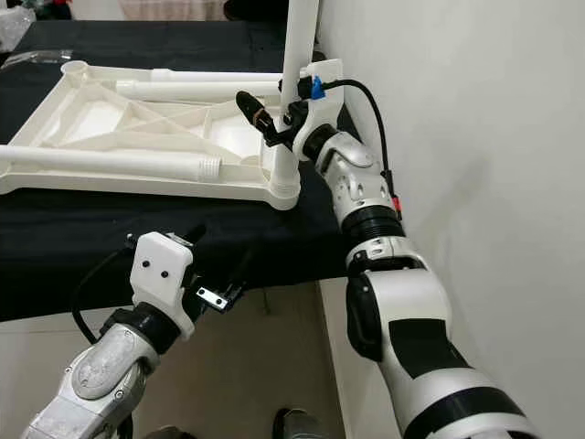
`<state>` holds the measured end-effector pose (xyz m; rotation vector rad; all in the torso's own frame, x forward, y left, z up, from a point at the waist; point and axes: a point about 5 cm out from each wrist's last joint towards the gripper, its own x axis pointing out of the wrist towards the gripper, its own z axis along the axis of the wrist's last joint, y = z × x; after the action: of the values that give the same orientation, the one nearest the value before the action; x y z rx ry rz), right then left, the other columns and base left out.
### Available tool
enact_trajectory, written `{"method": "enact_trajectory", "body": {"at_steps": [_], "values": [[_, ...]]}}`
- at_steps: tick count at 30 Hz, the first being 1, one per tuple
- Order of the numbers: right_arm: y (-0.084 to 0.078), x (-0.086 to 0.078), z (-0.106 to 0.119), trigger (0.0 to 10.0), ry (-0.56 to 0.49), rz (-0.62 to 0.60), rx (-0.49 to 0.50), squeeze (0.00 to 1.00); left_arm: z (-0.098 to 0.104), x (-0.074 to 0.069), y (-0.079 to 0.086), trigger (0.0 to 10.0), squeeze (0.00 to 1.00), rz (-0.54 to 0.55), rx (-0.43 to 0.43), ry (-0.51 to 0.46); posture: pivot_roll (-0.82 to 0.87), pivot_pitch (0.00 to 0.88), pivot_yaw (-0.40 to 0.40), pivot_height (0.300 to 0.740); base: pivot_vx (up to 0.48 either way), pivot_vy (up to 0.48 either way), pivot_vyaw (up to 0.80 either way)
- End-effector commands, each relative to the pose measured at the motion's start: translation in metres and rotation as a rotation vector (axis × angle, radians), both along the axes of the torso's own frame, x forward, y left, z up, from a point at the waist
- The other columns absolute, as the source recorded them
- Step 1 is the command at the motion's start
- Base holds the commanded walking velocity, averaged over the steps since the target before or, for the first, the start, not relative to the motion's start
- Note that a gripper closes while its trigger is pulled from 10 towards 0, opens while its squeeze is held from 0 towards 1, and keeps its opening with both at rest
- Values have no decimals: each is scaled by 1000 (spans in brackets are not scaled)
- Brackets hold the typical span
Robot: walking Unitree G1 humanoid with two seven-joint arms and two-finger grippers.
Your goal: Building children table
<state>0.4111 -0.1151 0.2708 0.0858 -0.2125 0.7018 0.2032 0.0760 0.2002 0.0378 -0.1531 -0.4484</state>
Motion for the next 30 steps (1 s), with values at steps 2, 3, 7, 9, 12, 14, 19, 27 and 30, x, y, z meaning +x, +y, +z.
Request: {"method": "enact_trajectory", "body": {"at_steps": [2,3,7,9,12,14,19,27,30], "values": [[9,0,-4,10000,13,55,-32,0,1,-2,-3,10000,0,-9,-6,3,81,129,-91,740,0,0,0],[9,0,-4,7294,11,39,-42,0,1,-2,-3,10000,0,-11,-6,3,84,129,-93,740,0,0,0],[10,2,-5,0,10,16,-52,0,1,-2,-3,10000,0,-13,-7,4,84,131,-93,740,0,0,0],[10,2,-4,0,9,11,-53,0,1,-2,-4,10000,0,-13,-7,3,84,131,-93,740,0,0,0],[13,2,-4,0,4,5,-66,0,1,-2,-4,10000,0,-12,-5,0,83,132,-94,740,0,0,0],[13,2,-4,0,5,1,-61,0,1,-2,-4,10000,0,-10,-5,0,83,131,-94,740,0,0,0],[12,4,-6,0,15,-45,-74,0,1,-1,-4,10000,0,-8,-3,-2,80,130,-95,740,0,0,0],[4,10,-25,0,113,-312,-104,0,1,0,-3,10000,0,-2,-1,-5,76,131,-94,740,0,0,0],[-1,11,-29,0,147,-445,-91,0,1,1,-3,10000,0,1,0,-6,72,132,-93,740,0,0,0]]}}
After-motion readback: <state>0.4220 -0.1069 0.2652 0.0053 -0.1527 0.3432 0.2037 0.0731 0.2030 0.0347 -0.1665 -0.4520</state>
